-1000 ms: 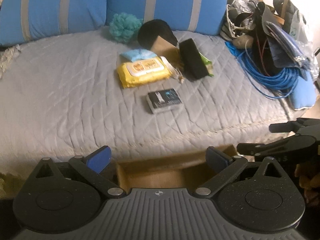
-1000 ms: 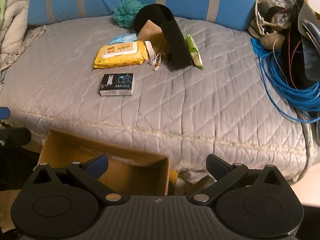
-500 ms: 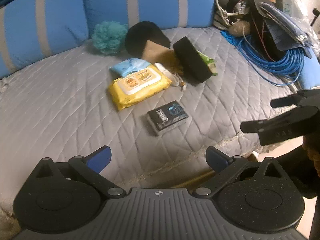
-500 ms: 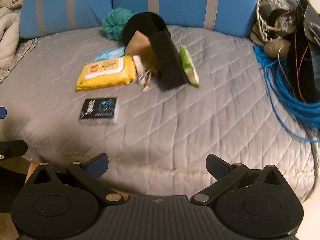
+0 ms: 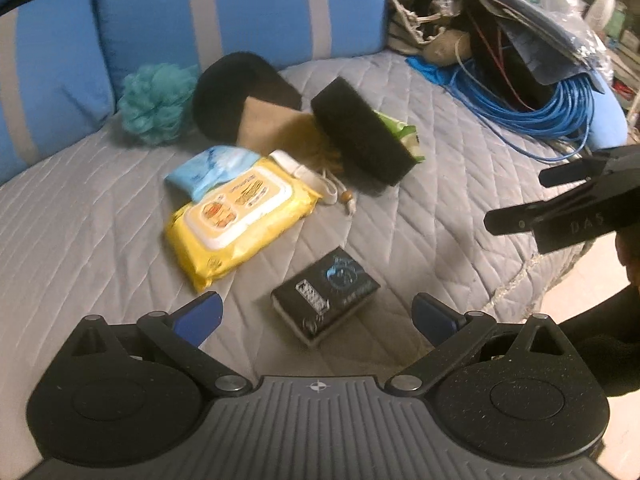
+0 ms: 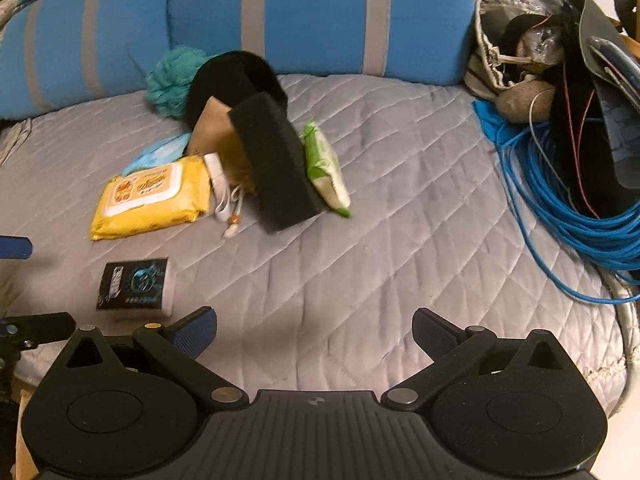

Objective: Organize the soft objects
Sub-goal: 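Grasp the black card box with the left gripper while the right gripper approaches the black foam sponge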

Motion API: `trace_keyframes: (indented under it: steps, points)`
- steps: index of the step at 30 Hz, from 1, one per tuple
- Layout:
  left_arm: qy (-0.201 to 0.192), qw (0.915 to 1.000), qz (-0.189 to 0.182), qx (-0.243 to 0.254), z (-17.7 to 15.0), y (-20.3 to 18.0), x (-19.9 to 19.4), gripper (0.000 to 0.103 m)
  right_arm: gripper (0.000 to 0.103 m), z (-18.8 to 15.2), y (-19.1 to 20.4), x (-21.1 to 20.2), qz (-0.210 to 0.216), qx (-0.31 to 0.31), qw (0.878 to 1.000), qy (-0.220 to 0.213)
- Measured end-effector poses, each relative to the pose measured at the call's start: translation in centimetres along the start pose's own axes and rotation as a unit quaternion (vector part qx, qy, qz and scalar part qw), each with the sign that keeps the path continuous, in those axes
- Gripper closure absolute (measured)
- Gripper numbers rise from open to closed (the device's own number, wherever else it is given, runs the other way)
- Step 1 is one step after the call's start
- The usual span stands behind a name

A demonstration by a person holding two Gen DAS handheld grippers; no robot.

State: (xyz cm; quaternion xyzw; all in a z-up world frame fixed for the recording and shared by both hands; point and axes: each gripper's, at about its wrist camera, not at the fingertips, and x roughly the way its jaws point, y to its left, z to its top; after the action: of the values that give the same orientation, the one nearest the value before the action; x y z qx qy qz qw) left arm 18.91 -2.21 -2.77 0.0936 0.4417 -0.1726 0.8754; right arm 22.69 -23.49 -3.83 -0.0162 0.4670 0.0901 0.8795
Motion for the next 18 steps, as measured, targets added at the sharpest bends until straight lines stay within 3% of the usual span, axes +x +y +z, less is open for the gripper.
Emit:
trace_keyframes:
  steps: [9,18]
  points:
    - [0.041,0.9943,0.031,0.093,0.4,-0.5,5.3,0.000,0.000,0.2,0.0,-0.1,-0.015,-0.002,0.999,-0.029]
    - [0.052,0.9854,-0.007,0.162,1.5,-0.9,8.2,0.000,0.000,-0.2,0.8,0.1,-0.044,-0.052,0.997,-0.030]
